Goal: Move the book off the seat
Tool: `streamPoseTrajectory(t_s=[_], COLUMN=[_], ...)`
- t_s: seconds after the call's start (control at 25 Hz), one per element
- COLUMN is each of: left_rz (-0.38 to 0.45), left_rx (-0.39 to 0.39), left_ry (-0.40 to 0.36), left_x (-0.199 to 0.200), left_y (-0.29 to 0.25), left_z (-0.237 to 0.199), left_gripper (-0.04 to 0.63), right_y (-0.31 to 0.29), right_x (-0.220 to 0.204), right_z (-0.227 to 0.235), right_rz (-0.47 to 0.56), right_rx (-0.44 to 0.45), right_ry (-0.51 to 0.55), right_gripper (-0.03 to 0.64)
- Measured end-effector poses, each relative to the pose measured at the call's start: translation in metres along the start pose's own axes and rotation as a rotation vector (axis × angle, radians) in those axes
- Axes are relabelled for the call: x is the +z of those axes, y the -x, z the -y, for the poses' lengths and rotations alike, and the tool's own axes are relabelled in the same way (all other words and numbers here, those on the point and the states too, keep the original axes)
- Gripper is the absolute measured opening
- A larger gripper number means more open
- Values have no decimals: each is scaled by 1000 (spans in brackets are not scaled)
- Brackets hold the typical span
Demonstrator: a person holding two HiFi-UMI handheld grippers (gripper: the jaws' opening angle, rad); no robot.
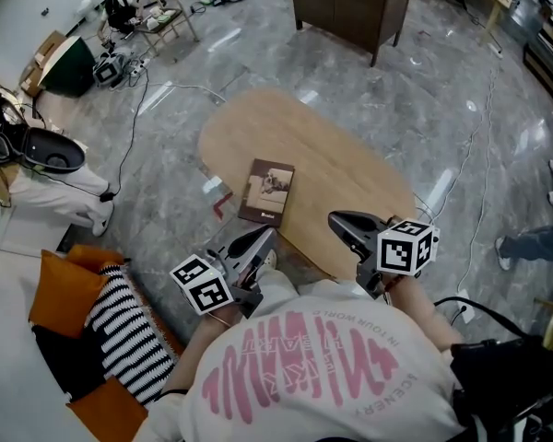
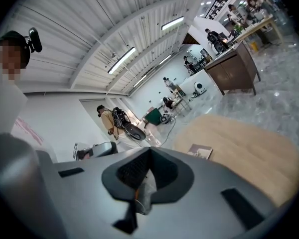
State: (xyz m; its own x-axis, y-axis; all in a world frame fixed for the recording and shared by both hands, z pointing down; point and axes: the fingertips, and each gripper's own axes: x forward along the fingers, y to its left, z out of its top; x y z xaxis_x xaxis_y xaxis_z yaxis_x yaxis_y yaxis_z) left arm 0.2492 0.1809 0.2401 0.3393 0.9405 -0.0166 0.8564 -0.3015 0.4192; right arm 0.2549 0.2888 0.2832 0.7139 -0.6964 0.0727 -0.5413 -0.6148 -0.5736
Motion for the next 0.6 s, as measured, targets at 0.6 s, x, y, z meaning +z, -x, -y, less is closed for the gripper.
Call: streamPoseTrajectory(t_s=[0.6], left_rz=[-5], left_rx=[2], left_ry=[5], left_x=[-4], left_y=[3], left_z=[2], left_gripper=[9], right_y=[0], right_x=[-3], right_z=[-1], right_rz=[3], right_rx=[6], right_ry=[-9], right_gripper=[9])
